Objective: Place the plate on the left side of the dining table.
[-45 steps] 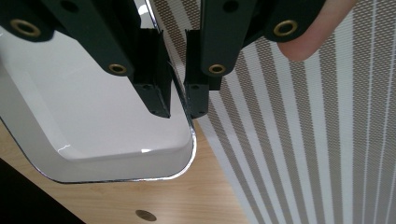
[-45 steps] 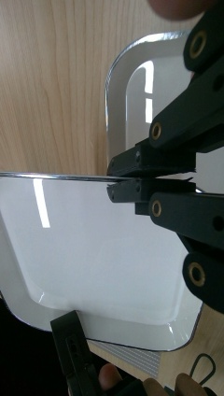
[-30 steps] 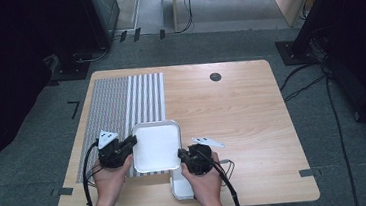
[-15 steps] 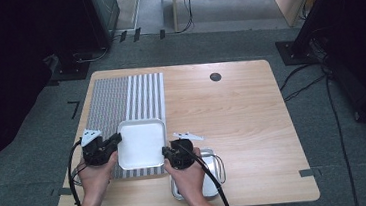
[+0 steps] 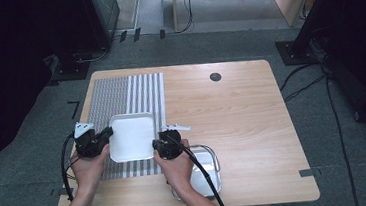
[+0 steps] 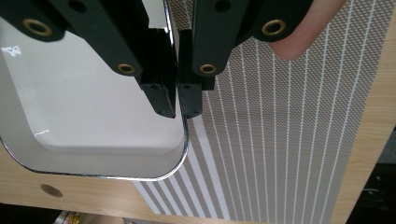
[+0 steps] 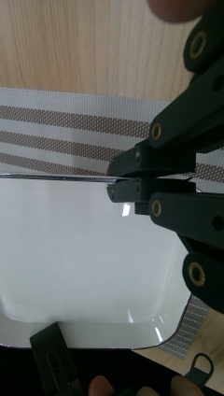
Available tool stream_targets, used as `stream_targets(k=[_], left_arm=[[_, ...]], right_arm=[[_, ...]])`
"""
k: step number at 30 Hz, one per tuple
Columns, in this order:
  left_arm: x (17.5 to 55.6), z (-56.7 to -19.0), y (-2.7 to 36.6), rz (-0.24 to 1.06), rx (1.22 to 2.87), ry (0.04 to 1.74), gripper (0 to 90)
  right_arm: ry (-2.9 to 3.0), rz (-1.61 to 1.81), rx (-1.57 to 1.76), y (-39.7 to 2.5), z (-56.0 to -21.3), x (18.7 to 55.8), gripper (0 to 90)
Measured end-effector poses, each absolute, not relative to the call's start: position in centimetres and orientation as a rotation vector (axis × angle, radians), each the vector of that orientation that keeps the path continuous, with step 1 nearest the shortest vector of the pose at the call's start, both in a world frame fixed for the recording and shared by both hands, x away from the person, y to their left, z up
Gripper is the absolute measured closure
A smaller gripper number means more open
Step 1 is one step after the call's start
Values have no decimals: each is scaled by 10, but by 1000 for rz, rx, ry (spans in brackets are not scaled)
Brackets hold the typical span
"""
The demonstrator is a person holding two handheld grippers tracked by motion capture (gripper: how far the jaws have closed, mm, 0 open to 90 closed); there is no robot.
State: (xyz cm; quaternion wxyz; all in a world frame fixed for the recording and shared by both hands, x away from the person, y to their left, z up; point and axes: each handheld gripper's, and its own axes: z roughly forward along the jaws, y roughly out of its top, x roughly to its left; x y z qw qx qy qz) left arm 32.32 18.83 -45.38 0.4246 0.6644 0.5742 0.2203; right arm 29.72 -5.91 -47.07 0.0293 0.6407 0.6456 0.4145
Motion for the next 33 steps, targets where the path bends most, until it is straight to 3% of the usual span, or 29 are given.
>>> stream_targets(k=[33], left_arm=[[396,-477,209,528,1661,1604,870]], right_arm=[[2000,1131,2044,-19,-491,370,890]])
